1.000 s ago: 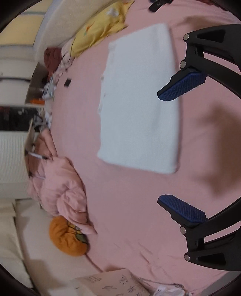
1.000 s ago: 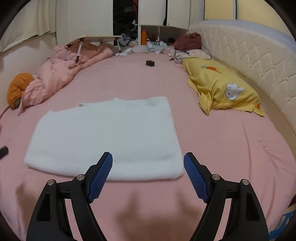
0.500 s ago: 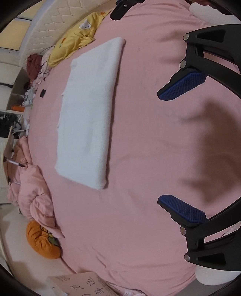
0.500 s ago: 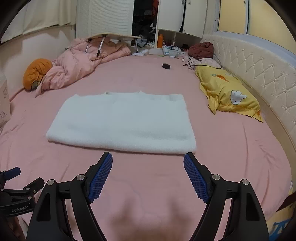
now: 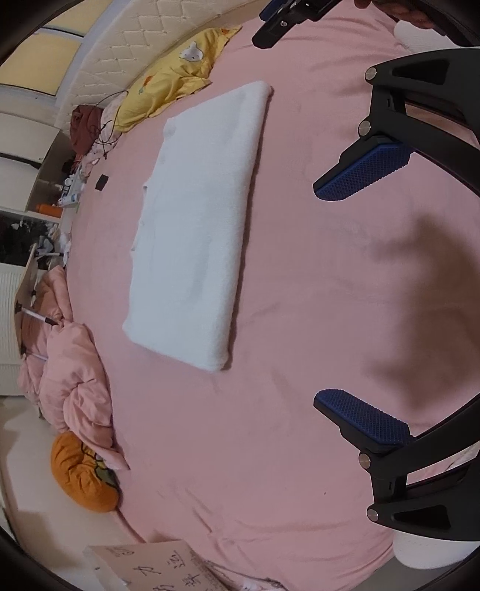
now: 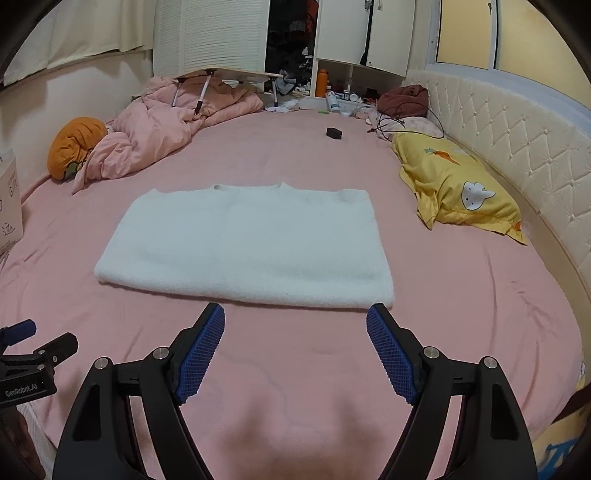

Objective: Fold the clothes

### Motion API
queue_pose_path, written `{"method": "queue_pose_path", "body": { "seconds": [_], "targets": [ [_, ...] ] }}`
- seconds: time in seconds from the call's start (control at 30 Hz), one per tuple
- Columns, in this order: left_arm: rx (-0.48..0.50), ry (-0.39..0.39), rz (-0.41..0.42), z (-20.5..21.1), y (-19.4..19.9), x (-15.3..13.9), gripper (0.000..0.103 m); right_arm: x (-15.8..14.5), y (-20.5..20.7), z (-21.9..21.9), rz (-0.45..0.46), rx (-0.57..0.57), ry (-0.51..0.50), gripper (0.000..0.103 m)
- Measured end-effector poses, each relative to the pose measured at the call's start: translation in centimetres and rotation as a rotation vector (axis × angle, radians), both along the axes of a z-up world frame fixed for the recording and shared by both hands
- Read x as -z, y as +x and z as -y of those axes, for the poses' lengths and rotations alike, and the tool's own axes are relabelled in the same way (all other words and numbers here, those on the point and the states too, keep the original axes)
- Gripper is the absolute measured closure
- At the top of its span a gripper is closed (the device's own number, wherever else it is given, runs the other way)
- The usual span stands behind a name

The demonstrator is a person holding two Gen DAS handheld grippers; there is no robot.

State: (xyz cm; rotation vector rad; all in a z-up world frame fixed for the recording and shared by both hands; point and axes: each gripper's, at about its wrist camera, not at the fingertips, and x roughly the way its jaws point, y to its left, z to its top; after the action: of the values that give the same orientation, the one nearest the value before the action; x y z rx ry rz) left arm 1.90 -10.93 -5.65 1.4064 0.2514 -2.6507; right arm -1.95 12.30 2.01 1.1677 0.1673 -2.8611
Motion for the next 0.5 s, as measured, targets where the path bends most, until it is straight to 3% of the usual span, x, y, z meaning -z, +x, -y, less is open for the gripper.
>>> {"method": "queue_pose_path", "body": {
  "seconds": [0.07, 0.13, 0.3, 0.4, 0.5],
  "targets": [
    [-0.001, 0.008, 0.003, 0.2, -0.3, 0.3, 0.001, 0.2, -0.2, -0.1, 0.003, -0.002, -0.004, 0.024],
    [0.002, 0.093, 0.017, 1.0, -0.9, 1.0, 0.001, 0.6, -0.5, -0.2, 0.016, -0.003, -0.013, 0.024],
    [0.034, 0.429, 0.020, 4.6, -3.6, 3.7, 0.001, 2.2, -0.8, -1.3, 0.068, 0.013, -0.033, 0.024],
    [-0.036, 0.687, 0.026, 7.9, -6.1, 6.3, 0.001, 2.8, -1.0, -2.2, 0.085, 0.027, -0.034, 0.024],
    [-0.099, 0.853, 0.012, 9.9, -8.2, 8.6, 0.001, 3.6, -1.7, -3.3, 0.111, 0.049, -0.050, 0.024]
  ]
}}
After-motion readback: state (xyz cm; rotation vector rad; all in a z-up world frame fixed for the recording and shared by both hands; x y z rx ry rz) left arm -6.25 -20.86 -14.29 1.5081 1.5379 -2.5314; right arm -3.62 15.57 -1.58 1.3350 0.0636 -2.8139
